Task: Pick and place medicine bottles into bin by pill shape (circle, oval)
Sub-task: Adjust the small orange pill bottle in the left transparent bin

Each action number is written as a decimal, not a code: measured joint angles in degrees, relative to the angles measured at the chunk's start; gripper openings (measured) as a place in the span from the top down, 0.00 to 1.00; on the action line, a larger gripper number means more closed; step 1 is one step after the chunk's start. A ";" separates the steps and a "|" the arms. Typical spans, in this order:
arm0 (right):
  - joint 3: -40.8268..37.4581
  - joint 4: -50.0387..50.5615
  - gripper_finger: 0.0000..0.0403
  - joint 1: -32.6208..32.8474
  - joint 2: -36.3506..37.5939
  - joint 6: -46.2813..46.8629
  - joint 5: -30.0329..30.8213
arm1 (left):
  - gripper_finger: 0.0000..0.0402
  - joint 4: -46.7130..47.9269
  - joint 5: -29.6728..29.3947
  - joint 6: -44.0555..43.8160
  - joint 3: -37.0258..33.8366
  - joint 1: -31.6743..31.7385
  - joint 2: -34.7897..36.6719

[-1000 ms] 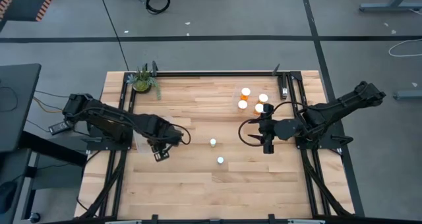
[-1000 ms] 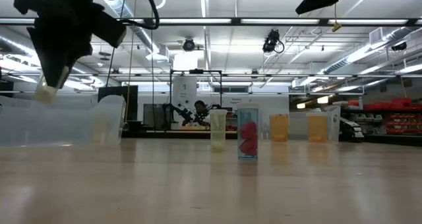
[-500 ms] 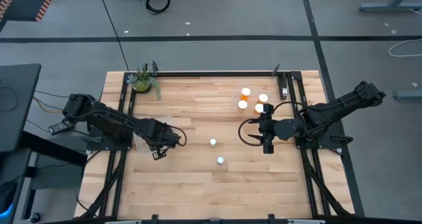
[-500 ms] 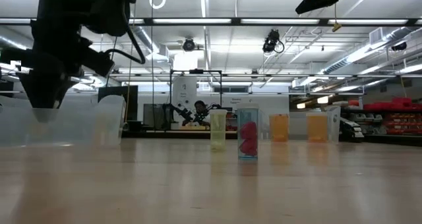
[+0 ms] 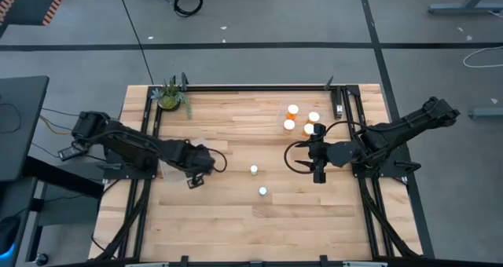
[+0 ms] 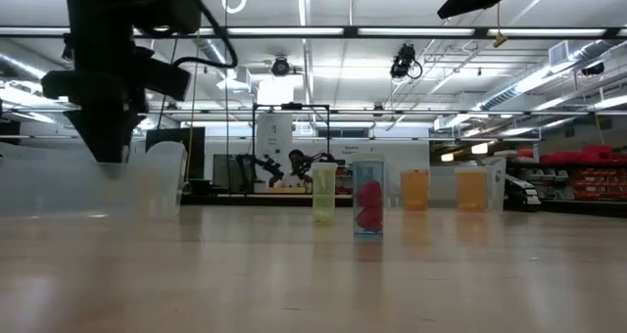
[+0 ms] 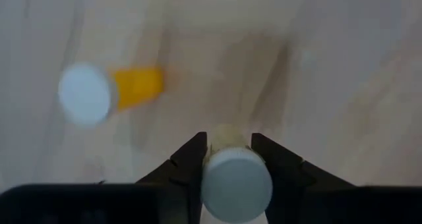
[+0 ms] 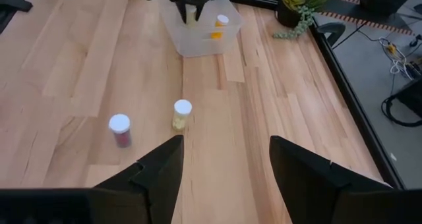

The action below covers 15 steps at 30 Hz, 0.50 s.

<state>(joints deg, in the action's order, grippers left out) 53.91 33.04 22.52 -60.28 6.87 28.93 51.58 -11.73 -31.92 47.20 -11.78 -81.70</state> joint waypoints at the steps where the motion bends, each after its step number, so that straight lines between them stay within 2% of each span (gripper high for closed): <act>1: 0.00 -0.04 0.43 0.00 -0.01 -0.10 0.00 | 0.71 -1.38 -0.22 0.36 0.04 0.15 0.08; 10: 0.00 -0.61 0.43 0.09 -0.01 -0.07 -0.01 | 0.66 -5.16 -0.80 3.10 0.02 2.19 -0.90; 15: 0.00 -0.60 0.43 0.11 -0.03 -0.07 0.00 | 0.69 -5.62 -1.16 3.27 0.02 3.00 -0.93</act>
<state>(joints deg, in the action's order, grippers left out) 53.91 32.44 22.63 -60.31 6.81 28.93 45.96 -12.89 -28.64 47.22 -8.78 -82.63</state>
